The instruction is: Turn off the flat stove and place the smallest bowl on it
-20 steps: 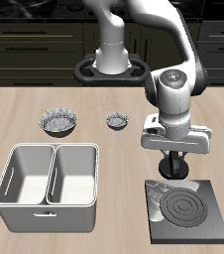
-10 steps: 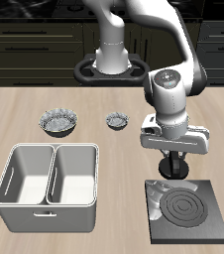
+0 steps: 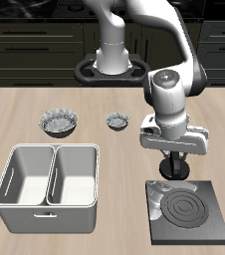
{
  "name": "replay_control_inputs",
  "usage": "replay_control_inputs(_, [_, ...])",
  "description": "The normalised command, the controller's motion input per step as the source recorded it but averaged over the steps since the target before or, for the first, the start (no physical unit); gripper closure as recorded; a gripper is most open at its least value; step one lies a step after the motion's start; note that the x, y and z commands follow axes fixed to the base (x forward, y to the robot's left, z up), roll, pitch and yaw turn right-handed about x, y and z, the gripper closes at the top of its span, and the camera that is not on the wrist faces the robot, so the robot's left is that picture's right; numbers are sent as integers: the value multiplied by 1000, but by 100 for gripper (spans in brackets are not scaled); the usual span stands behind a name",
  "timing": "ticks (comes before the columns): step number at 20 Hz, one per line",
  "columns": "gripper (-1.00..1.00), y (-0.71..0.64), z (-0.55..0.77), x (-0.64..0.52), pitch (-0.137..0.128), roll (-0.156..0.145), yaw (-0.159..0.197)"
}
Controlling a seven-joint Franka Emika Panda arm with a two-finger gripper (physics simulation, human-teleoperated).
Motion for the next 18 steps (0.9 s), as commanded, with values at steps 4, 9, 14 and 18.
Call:
replay_control_inputs(4, [-100, -51, 22, -84, 2, -101, 215])
replay_control_inputs(9, [-100, 43, 21, -95, 9, 17, 65])
replay_control_inputs(14, [-100, 46, 139, -114, -12, 8, 67])
replay_control_inputs(18, [-100, -17, 242, -107, -41, -7, 100])
